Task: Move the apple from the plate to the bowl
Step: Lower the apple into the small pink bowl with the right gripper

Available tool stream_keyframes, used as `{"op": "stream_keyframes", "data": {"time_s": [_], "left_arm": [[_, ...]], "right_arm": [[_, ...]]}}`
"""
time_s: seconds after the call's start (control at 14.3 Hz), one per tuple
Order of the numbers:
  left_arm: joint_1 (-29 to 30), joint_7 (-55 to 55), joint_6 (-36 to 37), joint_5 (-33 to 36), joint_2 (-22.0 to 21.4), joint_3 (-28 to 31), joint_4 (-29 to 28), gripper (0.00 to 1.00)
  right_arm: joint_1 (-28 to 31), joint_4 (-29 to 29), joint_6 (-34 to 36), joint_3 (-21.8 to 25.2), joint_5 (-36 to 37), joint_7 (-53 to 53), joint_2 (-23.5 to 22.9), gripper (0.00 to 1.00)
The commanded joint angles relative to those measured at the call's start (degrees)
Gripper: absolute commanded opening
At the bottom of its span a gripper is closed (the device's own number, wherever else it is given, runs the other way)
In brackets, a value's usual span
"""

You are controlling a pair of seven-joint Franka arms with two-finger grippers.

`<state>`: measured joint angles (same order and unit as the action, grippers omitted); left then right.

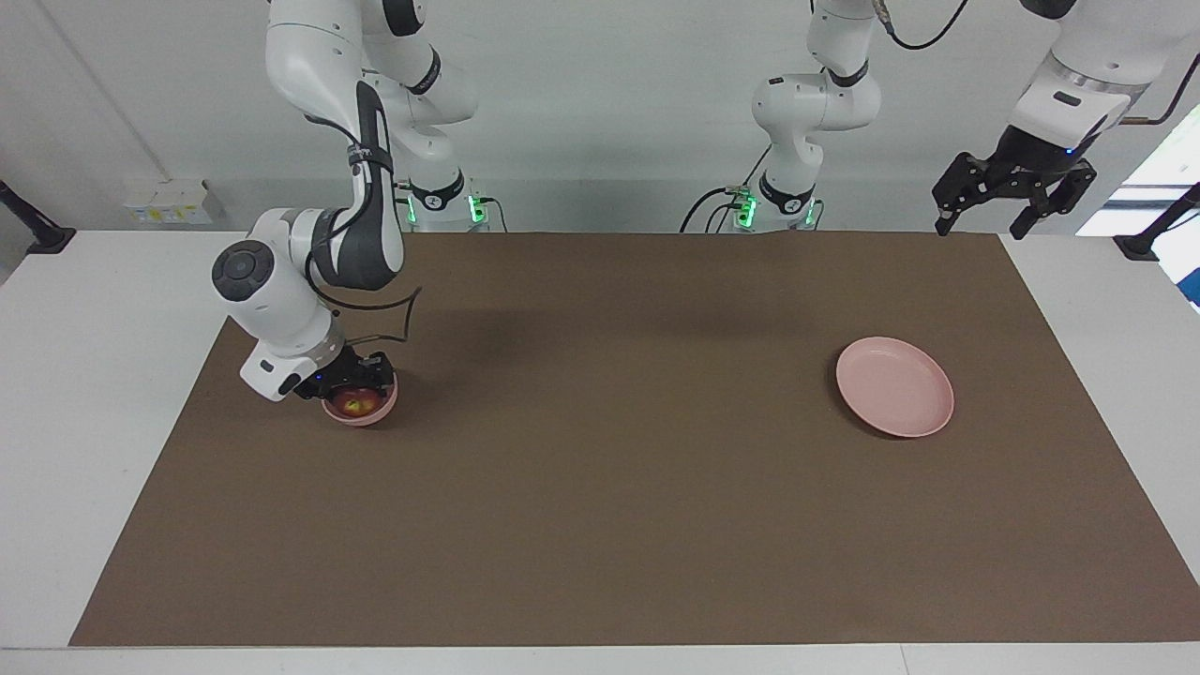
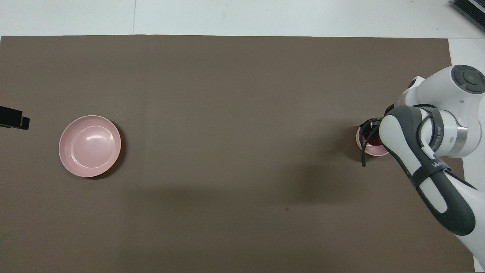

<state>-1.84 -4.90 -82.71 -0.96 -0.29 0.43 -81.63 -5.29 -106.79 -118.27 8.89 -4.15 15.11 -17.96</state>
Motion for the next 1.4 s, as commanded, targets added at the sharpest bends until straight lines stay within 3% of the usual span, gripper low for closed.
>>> {"op": "stream_keyframes", "data": {"time_s": [0.0,0.42,0.56,0.7,0.84,1.19,1.33], "left_arm": [[0.17,-0.2,2.2,0.79,0.3,-0.17,1.91,1.0],[0.34,1.2,1.33,1.31,-1.81,-0.17,-1.16,1.0],[0.34,1.2,1.32,1.4,-1.9,-0.25,-1.25,1.0],[0.86,1.03,1.33,1.31,-1.9,-0.17,-1.17,1.0],[1.4,1.2,1.24,0.87,-1.82,-0.25,-1.17,1.0],[1.4,1.47,1.94,0.87,-1.9,-0.26,-1.17,1.0],[1.4,1.47,1.94,0.87,-1.9,-0.26,-1.17,1.0]], "right_arm": [[0.72,-0.69,-1.96,-0.45,1.25,0.8,-0.14,0.0],[0.72,-0.96,-2.31,-0.45,1.25,0.62,-0.49,0.0],[0.64,-1.4,-2.14,-0.45,1.25,0.62,-0.41,0.16],[0.9,-1.57,-1.52,-0.45,1.16,0.71,-0.23,0.2],[1.16,-1.57,-1.17,-0.45,1.25,0.8,-0.23,0.5],[1.43,-1.66,-0.99,-0.54,1.16,0.8,-0.06,0.96],[1.43,-1.66,-0.91,-0.45,1.16,0.71,-0.05,1.0]]}}
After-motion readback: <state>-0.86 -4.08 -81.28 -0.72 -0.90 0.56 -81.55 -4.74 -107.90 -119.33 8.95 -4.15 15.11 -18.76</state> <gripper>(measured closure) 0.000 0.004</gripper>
